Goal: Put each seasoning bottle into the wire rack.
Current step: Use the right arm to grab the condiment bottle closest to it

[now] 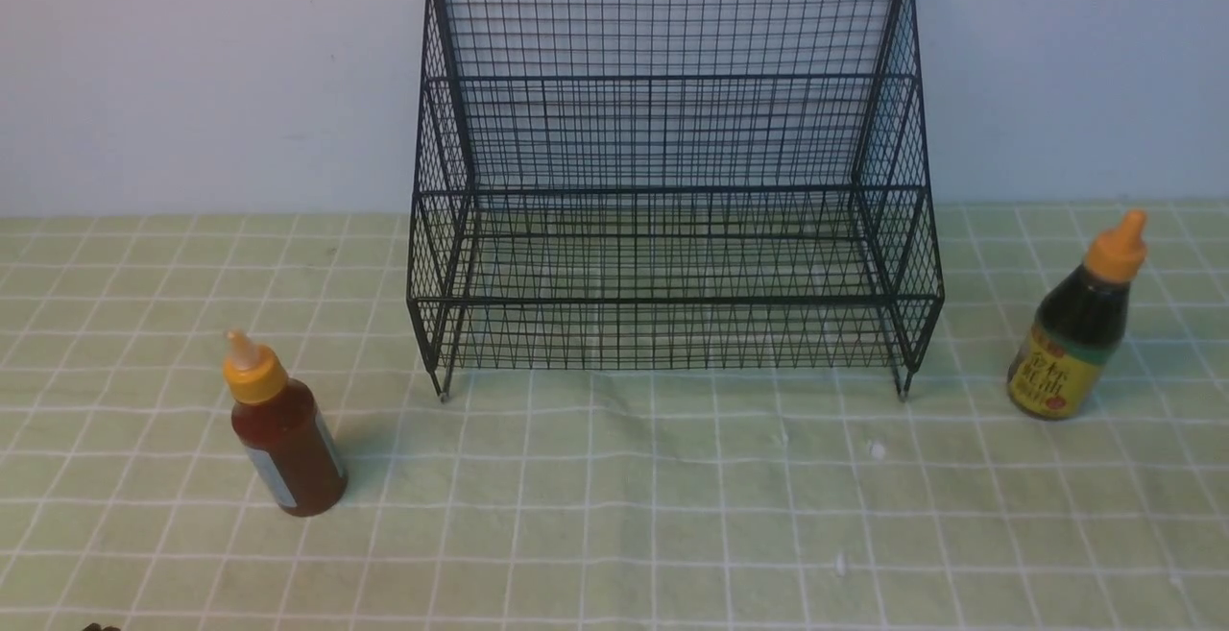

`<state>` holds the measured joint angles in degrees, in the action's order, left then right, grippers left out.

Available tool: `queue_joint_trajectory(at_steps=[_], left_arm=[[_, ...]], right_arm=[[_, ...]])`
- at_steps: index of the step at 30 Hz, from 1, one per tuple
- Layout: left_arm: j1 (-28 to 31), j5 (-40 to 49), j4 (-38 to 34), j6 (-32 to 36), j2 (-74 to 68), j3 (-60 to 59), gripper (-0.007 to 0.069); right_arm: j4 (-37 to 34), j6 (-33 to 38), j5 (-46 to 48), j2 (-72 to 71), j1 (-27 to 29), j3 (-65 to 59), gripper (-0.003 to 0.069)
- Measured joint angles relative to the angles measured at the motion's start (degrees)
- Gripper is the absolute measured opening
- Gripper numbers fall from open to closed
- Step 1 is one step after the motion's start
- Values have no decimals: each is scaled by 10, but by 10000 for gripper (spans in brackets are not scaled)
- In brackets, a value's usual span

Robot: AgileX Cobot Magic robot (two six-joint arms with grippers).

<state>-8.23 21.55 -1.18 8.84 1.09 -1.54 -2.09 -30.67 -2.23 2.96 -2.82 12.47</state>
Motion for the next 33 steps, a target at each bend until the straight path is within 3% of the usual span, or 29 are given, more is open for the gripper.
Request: queue_joint_trajectory(at_steps=[4, 6, 7, 11, 15, 19, 24, 25, 27, 29, 33], left_arm=[[0, 0, 0, 0, 0, 0, -7], [0, 0, 0, 0, 0, 0, -7], [0, 0, 0, 0, 0, 0, -7], [0, 0, 0, 0, 0, 0, -7], [0, 0, 0, 0, 0, 0, -7], [0, 0, 0, 0, 0, 0, -7], [0, 0, 0, 0, 0, 0, -7], [0, 0, 0, 0, 0, 0, -7], [0, 0, 0, 0, 0, 0, -7], [0, 0, 0, 0, 0, 0, -7], [0, 0, 0, 0, 0, 0, -7]], right_arm=[[63, 5, 202, 90, 0, 166, -11], [77, 45, 370, 175, 0, 277, -11], [77, 49, 383, 183, 0, 277, -11], [55, 159, 629, 380, 0, 445, -11], [30, 206, 683, 499, 0, 531, 6], [6, 234, 689, 620, 0, 605, 76], [-4, 250, 689, 724, 0, 667, 222], [-4, 252, 681, 764, 0, 688, 294], [-3, 252, 674, 794, 0, 698, 342], [6, 252, 659, 842, 0, 711, 437], [32, 237, 625, 902, 0, 714, 530]])
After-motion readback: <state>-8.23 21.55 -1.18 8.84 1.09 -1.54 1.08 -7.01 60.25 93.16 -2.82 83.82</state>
